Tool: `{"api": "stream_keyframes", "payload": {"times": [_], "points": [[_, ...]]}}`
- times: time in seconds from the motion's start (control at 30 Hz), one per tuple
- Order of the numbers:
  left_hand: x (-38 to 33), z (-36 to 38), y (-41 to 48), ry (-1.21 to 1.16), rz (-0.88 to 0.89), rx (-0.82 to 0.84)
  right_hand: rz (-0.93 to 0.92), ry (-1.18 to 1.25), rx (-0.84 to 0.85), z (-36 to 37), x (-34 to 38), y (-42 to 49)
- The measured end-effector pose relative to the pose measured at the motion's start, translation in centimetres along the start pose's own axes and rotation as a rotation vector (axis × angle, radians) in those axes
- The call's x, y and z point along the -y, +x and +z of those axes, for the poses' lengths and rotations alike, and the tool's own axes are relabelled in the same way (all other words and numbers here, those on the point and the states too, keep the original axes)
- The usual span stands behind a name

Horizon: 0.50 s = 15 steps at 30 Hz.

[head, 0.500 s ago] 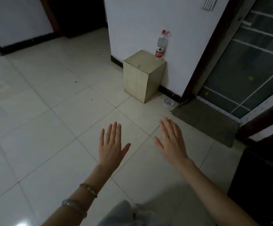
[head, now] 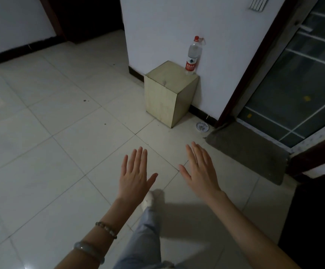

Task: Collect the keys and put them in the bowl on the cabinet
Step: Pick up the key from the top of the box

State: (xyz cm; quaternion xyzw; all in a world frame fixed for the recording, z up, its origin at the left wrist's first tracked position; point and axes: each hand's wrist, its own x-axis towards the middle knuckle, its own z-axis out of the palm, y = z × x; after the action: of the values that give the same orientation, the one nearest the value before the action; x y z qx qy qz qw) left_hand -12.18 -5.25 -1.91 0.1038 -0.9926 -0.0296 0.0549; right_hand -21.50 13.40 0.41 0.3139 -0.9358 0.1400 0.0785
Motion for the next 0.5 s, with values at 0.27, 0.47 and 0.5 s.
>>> {"api": "stream_keyframes", "payload": {"times": [0.27,0.47,0.5], "points": [[5.3,0.3,13.8,-0.022,0.005,0.008,0.048,-0.025,0.033,3.1,-0.8,13.5],[8.8,0.4,23.1,-0.016,0.039,0.011,0.077,-0.002,0.012,4.8,-1.3,22.5],[9.3,0.4,24.6,-0.014,0.043,0.011,0.087,0.000,0.001,4.9,-1.5,23.9]]}}
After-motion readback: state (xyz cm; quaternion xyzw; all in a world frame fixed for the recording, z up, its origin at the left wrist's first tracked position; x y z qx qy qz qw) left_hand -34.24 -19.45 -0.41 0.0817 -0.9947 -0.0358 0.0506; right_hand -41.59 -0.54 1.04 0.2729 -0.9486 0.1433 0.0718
